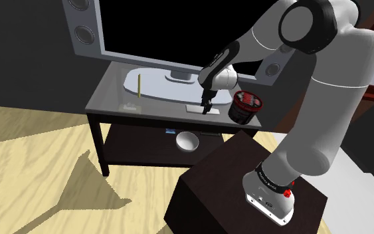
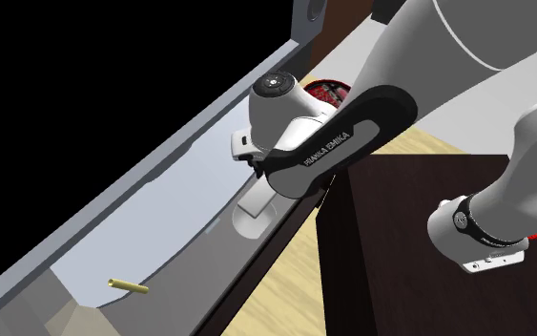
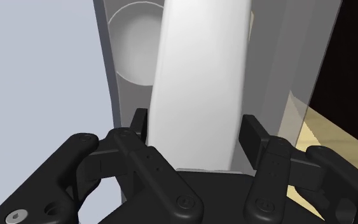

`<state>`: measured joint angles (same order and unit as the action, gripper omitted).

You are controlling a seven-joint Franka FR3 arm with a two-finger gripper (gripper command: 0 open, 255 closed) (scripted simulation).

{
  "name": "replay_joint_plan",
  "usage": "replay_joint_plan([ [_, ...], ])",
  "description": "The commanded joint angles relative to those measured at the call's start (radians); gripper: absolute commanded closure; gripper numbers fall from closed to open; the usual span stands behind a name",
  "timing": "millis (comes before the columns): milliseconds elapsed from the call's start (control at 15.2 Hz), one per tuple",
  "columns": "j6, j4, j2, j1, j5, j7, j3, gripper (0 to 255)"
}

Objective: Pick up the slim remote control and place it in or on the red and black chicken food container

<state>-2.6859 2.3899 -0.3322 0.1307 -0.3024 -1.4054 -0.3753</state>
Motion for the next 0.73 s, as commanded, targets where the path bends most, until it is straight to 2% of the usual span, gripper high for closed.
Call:
replay_joint_plan([
  [0,0.019,0.008,0.021,0.011,0.022,0.015,-0.015,255],
  [660,0.135,0.014,0.158,0.056,0.147,0.105,-0.080,255],
])
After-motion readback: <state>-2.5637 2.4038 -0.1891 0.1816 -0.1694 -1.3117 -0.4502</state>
